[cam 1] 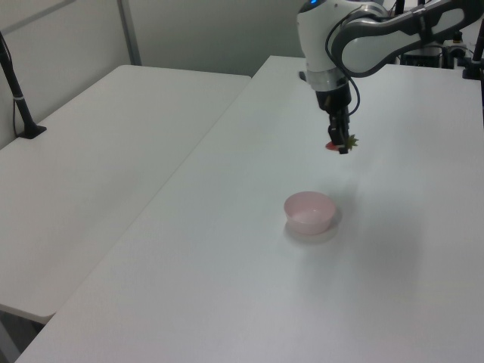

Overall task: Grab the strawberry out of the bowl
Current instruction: 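Carry the held strawberry up and away from the pink bowl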

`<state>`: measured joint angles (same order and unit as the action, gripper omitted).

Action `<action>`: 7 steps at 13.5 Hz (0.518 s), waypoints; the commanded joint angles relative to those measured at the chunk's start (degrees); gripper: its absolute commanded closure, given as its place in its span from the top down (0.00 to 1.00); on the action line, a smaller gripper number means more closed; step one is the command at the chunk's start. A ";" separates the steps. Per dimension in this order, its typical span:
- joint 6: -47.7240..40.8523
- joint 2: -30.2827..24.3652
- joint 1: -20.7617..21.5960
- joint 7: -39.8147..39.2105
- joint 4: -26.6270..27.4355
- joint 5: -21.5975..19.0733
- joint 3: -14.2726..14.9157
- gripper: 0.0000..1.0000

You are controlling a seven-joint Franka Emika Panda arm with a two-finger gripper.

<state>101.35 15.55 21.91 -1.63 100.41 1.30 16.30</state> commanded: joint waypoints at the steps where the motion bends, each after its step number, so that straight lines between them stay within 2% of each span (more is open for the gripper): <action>1: 6.29 -1.49 0.25 -4.87 7.67 0.54 6.28 0.05; 3: 14.45 -0.62 -0.63 -4.61 12.24 1.68 6.29 0.07; 4: 15.62 0.26 -0.72 -4.53 12.44 1.68 6.29 0.10; 6: 15.72 0.71 -0.72 -4.35 12.52 1.69 6.29 0.32; 7: 15.72 0.62 -0.98 -3.83 12.44 1.69 6.29 0.86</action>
<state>115.91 17.08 20.48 -6.31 111.91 2.03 22.40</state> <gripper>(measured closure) 0.590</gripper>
